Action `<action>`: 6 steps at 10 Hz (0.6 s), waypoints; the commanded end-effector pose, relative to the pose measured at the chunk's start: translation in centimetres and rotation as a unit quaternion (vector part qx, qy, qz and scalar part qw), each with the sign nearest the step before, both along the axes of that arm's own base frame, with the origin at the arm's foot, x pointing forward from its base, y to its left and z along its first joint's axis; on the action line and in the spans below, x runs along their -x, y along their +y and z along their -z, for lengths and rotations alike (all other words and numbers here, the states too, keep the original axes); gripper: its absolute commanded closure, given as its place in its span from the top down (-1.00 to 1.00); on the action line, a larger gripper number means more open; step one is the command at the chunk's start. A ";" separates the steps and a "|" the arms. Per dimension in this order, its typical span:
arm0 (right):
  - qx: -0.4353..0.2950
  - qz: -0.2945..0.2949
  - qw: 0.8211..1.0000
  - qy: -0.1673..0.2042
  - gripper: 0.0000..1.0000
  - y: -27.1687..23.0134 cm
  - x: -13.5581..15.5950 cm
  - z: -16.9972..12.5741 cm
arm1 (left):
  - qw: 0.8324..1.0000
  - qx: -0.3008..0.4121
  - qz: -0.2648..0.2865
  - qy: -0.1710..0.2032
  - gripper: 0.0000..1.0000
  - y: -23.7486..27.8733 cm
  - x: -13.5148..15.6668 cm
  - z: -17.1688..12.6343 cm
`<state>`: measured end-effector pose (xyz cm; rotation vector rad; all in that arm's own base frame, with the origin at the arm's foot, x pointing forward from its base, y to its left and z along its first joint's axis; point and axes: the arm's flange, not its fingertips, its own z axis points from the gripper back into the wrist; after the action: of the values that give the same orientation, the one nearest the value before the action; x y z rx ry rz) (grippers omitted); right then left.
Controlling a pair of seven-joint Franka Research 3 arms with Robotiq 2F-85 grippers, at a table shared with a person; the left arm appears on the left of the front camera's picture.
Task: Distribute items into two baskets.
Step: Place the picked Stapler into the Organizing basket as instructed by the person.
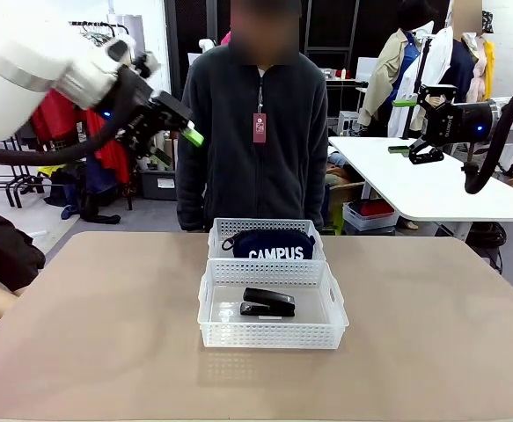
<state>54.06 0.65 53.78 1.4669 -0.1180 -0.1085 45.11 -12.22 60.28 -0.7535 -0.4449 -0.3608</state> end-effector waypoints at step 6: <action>0.000 -0.001 1.000 -0.001 1.00 0.0 0.2 -0.2 | 0.989 0.140 -0.046 0.005 1.00 5.1 0.3 1.3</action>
<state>54.06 0.65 53.78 1.4669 -0.1180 -0.1086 45.17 -6.27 59.40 -1.0988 -0.5153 -0.2290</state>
